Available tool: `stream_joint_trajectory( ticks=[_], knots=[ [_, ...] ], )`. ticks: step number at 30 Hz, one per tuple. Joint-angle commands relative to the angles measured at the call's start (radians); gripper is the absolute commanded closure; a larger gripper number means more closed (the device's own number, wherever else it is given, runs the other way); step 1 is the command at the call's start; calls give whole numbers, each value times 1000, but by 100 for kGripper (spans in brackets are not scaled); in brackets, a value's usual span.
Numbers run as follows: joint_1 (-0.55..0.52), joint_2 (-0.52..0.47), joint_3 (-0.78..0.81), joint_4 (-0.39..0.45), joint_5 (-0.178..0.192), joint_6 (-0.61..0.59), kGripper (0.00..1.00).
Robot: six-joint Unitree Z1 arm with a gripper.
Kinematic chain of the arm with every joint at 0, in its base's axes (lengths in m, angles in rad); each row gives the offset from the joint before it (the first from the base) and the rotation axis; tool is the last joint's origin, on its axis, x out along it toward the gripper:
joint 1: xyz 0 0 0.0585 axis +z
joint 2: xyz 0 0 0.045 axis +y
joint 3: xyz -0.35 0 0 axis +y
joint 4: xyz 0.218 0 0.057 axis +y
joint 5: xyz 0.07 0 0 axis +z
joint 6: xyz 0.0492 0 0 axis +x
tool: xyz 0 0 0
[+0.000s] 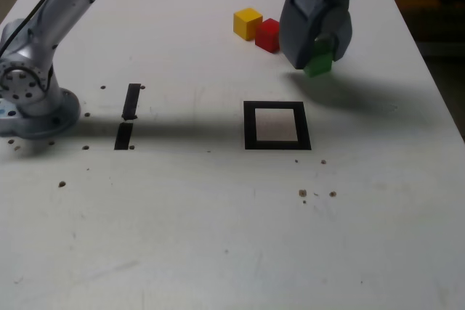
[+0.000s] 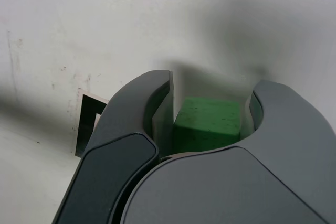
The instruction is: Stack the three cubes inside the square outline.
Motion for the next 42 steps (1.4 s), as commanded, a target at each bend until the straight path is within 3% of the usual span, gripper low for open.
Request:
stream_joint_trajectory(
  ticks=[1,6,10,16,18,23,28,36,39,42],
  knots=[
    [-4,22,-6,1,0,14,79],
    [-4,41,-10,-2,7,40,75],
    [-4,50,-12,-6,16,61,63],
    [-4,52,-16,-5,18,92,13],
    [-4,49,-18,0,12,100,3],
    [-4,26,-23,19,3,101,0],
    [13,-63,-27,71,47,90,0],
    [74,-220,110,49,103,-202,0],
    [106,-255,193,4,94,-260,0],
    [145,-271,296,-97,52,-262,0]
  ],
)
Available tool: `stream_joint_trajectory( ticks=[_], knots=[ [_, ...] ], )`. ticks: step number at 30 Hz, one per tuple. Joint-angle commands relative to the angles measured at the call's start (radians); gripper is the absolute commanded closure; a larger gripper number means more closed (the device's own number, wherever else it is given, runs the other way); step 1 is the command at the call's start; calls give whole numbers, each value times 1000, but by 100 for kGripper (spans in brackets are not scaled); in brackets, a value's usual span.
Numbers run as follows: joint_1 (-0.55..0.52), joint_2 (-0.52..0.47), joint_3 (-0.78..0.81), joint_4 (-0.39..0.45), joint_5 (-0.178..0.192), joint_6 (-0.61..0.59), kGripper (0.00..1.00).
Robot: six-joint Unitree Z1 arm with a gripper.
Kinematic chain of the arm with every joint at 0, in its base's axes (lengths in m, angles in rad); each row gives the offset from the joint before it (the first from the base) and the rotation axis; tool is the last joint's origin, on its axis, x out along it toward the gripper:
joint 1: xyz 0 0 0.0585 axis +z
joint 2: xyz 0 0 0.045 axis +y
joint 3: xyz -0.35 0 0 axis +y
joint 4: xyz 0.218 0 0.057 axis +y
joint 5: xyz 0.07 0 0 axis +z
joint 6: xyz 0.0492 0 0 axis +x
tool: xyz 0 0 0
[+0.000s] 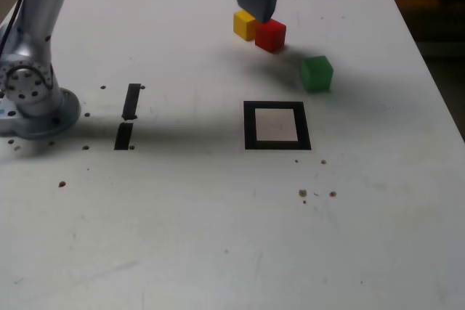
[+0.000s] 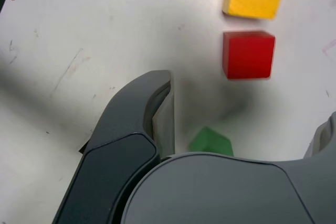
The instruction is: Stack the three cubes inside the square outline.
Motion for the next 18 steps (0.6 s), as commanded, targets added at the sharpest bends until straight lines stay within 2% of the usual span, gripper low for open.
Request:
stream_joint_trajectory(
  ticks=[1,3,6,12,18],
  knots=[
    [18,-6,60,-69,-28,10,0],
    [32,-8,118,-142,-48,11,0],
    [44,-6,151,-184,-45,1,0],
    [79,20,130,-188,-20,-12,1],
    [100,75,89,-169,-27,-5,3]
  ],
)
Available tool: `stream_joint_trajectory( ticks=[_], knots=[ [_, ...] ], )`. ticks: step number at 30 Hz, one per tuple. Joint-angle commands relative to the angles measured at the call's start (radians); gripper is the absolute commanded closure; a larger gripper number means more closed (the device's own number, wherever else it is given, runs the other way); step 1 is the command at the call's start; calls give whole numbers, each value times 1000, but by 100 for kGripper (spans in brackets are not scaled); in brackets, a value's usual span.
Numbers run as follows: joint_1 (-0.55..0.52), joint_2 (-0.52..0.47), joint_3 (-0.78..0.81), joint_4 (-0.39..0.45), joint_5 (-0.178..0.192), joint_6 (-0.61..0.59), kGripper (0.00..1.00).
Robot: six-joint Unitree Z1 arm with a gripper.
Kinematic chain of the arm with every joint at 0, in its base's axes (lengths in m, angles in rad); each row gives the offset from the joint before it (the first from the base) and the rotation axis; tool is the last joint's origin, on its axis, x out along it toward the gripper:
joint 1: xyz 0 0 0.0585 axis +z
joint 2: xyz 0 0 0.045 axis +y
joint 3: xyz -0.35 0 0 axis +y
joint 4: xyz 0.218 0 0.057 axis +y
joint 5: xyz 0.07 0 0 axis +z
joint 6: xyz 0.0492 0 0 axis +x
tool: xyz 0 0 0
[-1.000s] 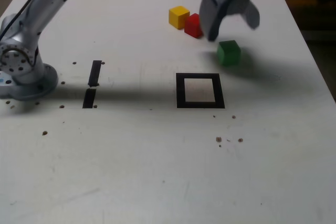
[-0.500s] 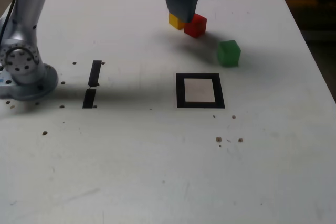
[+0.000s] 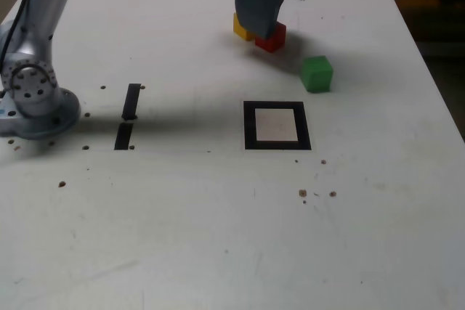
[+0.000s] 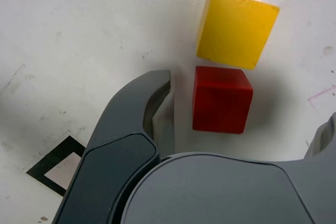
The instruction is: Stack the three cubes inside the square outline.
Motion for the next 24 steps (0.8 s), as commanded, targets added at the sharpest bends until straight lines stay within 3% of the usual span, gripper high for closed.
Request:
stream_joint_trajectory(
  ticks=[1,9,17,24],
  knots=[
    [8,13,-10,11,-5,3,3],
    [16,45,-13,11,-15,0,10],
    [21,80,-19,-40,-57,-4,19],
    [30,88,-41,5,-63,-17,36]
  ],
)
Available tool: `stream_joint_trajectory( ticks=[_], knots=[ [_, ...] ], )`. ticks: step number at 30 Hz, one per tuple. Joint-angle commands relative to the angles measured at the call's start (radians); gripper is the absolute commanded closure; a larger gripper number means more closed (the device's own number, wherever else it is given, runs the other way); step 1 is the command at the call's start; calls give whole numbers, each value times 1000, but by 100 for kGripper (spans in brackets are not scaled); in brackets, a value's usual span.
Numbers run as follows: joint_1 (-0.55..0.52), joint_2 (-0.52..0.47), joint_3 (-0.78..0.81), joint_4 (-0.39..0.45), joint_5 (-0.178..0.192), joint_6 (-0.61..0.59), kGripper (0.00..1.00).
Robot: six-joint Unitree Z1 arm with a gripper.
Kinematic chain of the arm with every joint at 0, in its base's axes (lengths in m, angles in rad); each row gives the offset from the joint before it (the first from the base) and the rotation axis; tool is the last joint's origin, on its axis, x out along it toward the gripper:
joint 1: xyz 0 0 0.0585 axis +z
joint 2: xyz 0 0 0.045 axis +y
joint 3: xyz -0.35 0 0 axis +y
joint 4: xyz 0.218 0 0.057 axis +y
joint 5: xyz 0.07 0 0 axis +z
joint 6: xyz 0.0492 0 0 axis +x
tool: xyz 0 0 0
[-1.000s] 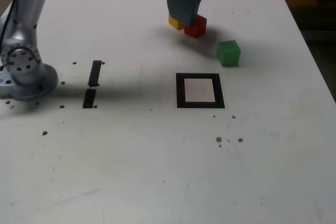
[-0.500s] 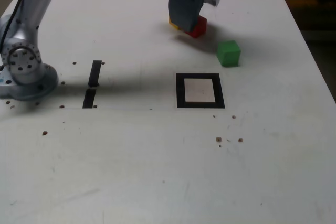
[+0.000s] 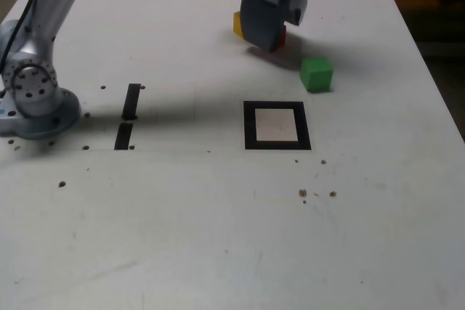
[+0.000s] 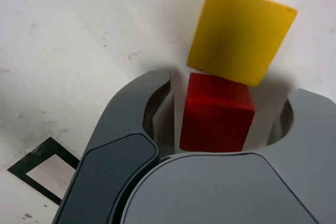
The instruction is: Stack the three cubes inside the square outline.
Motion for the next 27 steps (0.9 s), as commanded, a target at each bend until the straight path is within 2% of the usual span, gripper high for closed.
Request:
stream_joint_trajectory(
  ticks=[1,6,13,21,25,27],
  knots=[
    [1,3,-9,16,-4,-3,37],
    [2,-6,-21,27,-1,-3,49],
    [2,-14,-13,2,6,10,76],
    [-2,-28,-11,-23,4,45,81],
    [-29,-96,-18,20,9,62,81],
    [-59,-145,-20,56,23,78,81]
  ],
)
